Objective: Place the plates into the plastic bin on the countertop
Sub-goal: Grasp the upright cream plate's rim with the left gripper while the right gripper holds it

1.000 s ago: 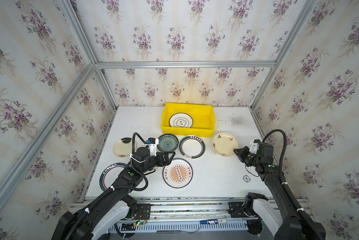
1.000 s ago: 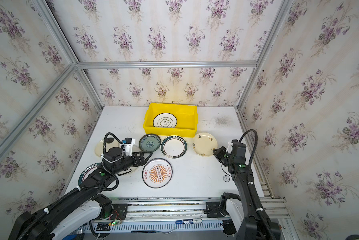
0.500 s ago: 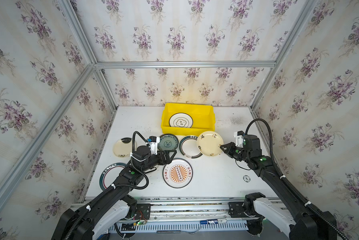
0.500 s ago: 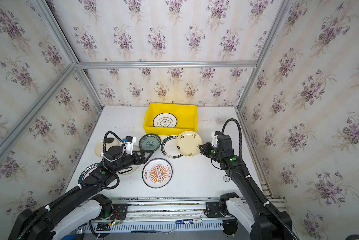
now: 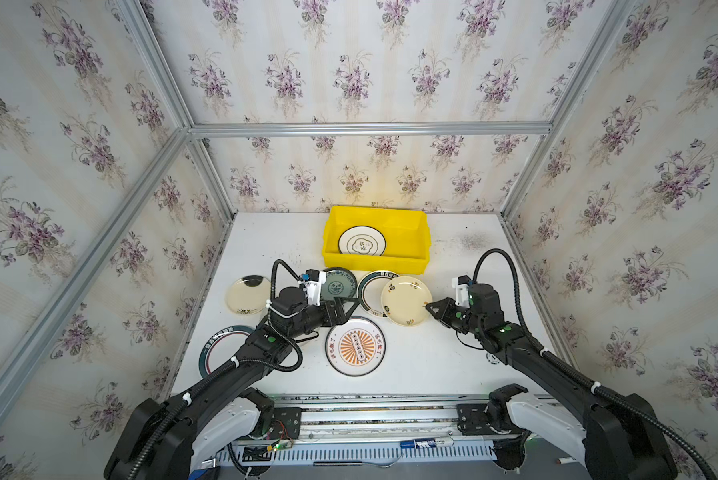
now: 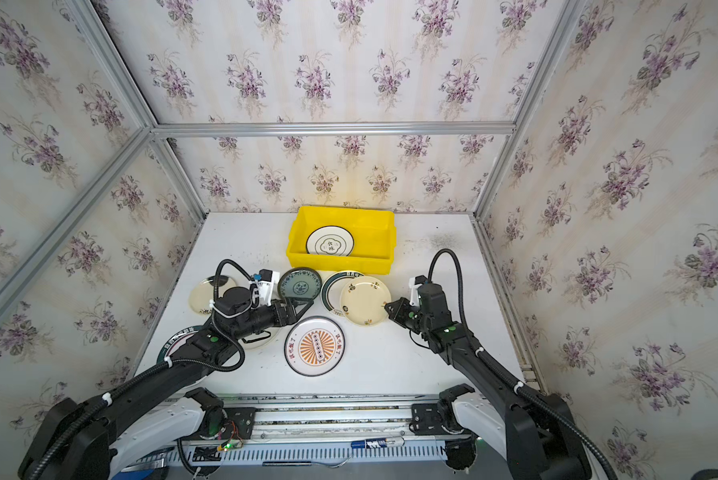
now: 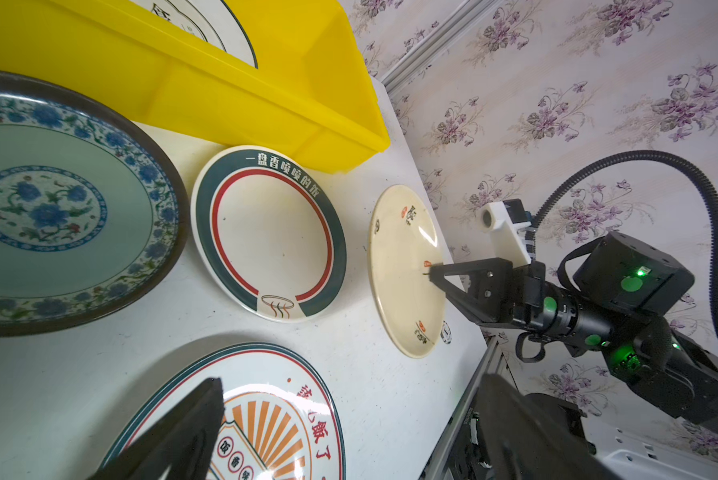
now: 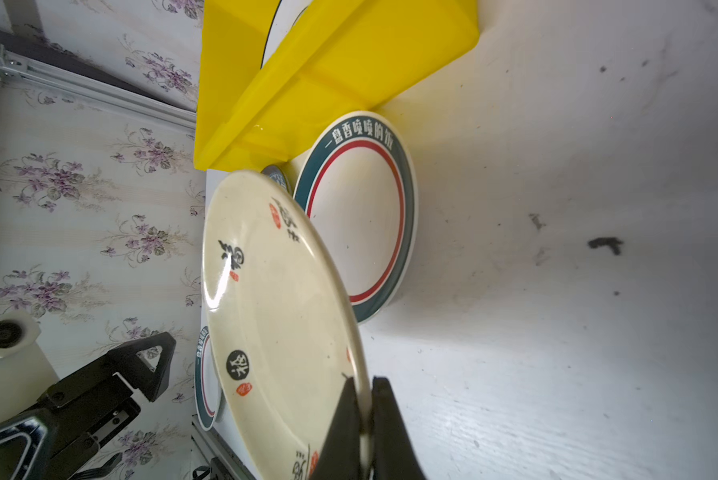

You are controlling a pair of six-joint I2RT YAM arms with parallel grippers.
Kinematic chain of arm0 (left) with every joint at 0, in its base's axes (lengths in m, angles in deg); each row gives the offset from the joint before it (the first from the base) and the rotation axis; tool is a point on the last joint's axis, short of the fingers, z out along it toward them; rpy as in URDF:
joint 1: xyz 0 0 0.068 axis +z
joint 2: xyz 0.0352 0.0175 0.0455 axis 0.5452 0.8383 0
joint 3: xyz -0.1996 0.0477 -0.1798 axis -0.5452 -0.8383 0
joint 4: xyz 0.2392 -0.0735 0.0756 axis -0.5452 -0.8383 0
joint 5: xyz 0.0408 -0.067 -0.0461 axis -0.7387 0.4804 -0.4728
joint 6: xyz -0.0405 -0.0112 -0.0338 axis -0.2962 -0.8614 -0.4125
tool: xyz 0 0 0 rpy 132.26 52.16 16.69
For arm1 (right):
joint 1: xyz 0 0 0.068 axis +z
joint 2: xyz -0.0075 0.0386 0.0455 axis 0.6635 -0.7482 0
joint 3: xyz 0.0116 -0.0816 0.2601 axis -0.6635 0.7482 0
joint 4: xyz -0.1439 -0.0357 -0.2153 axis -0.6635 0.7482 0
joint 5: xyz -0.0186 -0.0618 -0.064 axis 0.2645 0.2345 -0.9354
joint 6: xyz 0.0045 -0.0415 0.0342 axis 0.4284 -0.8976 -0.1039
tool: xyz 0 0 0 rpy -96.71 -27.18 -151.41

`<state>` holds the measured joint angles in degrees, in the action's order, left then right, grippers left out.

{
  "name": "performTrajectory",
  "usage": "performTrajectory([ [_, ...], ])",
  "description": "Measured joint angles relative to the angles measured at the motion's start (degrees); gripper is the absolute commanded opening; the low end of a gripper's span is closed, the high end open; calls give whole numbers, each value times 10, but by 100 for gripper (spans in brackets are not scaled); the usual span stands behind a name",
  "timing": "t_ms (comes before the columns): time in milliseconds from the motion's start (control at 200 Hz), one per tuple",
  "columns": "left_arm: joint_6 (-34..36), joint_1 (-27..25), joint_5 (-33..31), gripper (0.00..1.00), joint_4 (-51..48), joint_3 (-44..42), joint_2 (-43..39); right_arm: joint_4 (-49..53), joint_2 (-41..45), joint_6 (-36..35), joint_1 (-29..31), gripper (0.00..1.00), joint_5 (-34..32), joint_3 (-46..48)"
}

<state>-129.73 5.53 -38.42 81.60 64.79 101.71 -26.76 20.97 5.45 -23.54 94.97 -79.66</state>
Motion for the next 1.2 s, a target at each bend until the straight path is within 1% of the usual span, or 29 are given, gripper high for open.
performTrajectory([
  [85, -5, -4, 10, 85, 13, 5, 21, -35, -13, 6, 19, 0, -1, 1],
  [175, -12, -11, 15, 75, 26, 10, 40, -75, -25, 20, 34, 0, -1, 10],
  [255, -14, -17, 18, 70, 33, 14, 54, -98, -38, 37, 46, 0, -2, 16],
  [365, -21, -21, 18, 62, 40, 22, 75, -119, -49, 39, 66, 0, -3, 15],
  [405, -23, -22, 18, 56, 42, 26, 84, -126, -51, 39, 70, 0, -3, 15],
  [425, -25, -24, 18, 56, 43, 28, 88, -129, -52, 40, 72, 0, -3, 16],
  [435, -26, -25, 18, 52, 43, 29, 90, -130, -52, 40, 73, 0, -3, 16],
  [450, -26, -26, 19, 50, 44, 30, 93, -134, -53, 42, 73, 0, -3, 17],
  [535, -27, -31, 19, 46, 45, 38, 108, -150, -55, 49, 77, 0, -10, 25],
  [645, -28, -36, 19, 44, 54, 43, 127, -158, -54, 53, 87, 0, -13, 30],
  [740, -28, -38, 19, 39, 52, 45, 144, -163, -50, 53, 96, 0, -17, 30],
  [905, -28, -44, 19, 24, 53, 56, 164, -164, -46, 50, 109, 0, -21, 30],
  [980, -28, -47, 21, 19, 53, 60, 171, -165, -46, 48, 111, 0, -26, 34],
  [1054, -28, -48, 22, 10, 52, 63, 175, -166, -46, 49, 114, 0, -28, 37],
  [1109, -29, -48, 15, 8, 48, 68, 178, -167, -46, 42, 116, 0, -28, 39],
  [1199, -26, -46, 7, 2, 29, 78, 185, -180, -46, 42, 119, 0, -30, 41],
])
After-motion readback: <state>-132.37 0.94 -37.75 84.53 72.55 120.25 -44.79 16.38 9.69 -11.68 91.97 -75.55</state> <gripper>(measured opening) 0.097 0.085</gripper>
